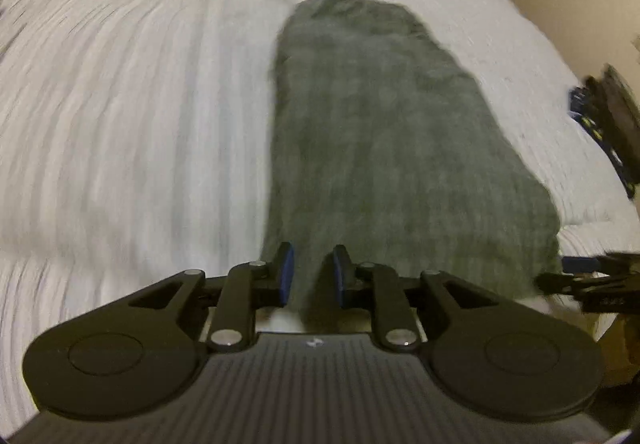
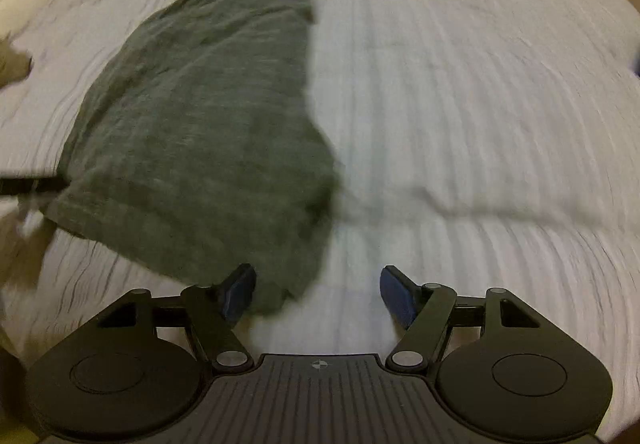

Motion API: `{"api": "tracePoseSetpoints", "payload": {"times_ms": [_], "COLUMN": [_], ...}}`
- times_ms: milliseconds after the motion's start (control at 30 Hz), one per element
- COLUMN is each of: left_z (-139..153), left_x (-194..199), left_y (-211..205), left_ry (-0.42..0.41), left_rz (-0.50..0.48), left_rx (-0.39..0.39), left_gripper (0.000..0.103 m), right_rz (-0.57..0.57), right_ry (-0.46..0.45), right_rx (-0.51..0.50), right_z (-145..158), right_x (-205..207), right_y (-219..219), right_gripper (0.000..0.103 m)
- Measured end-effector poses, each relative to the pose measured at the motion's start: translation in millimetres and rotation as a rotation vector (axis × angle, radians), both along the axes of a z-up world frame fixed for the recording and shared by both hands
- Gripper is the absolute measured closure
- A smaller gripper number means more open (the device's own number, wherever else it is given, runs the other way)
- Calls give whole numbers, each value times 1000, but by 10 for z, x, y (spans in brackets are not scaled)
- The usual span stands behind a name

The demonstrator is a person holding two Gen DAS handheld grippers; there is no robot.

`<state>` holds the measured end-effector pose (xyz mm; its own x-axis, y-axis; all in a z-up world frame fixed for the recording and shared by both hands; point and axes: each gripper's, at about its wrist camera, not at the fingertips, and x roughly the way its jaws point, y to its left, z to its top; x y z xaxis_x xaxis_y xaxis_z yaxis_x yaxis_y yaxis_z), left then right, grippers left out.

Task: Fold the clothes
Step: 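Pull both grippers back from the folded grey shorts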

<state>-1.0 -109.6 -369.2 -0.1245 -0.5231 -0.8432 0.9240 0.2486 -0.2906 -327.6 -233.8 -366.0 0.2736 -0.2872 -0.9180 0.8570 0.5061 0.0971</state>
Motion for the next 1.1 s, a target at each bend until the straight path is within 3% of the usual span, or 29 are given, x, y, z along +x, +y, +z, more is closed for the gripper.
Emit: {"api": "tracePoseSetpoints", "payload": {"times_ms": [100, 233, 333, 433, 500, 600, 800, 900, 1033, 1100], "left_z": [139, 305, 327, 205, 85, -46, 55, 290, 426, 421], "left_x": [-10, -89, -187, -325, -404, -437, -274, -155, -38, -46], "left_y": [105, -99, -354, -570, -576, -317, 98, 37, -446, -782], "left_ry": [-8, -37, -65, -99, -131, -141, -86, -84, -71, -92], "left_rz": [47, 24, -17, -77, -109, -98, -31, -20, -34, -68], "left_rx": [8, -84, -134, -124, -90, -42, 41, -11, -103, -136], "left_gripper": [88, 88, 88, 87, 87, 86, 89, 89, 89, 89], "right_rz": [-31, 40, 132, 197, 215, 224, 110, 49, 38, 67], "right_ry": [-14, -146, -180, -119, -66, 9, 7, -40, -148, -181], "right_rx": [-44, -174, -217, -214, -194, -169, -47, -75, -165, -210], "right_z": [281, 580, 521, 232, 56, -60, 178, 416, 659, 655], "right_x": [-30, 367, 817, 1084, 1037, 658, 92, 43, 260, 526], "right_y": [-14, -81, -165, -169, -67, 187, 219, 5, -344, -532], "right_gripper": [35, 35, 35, 35, 35, 35, 35, 35, 35, 46]}}
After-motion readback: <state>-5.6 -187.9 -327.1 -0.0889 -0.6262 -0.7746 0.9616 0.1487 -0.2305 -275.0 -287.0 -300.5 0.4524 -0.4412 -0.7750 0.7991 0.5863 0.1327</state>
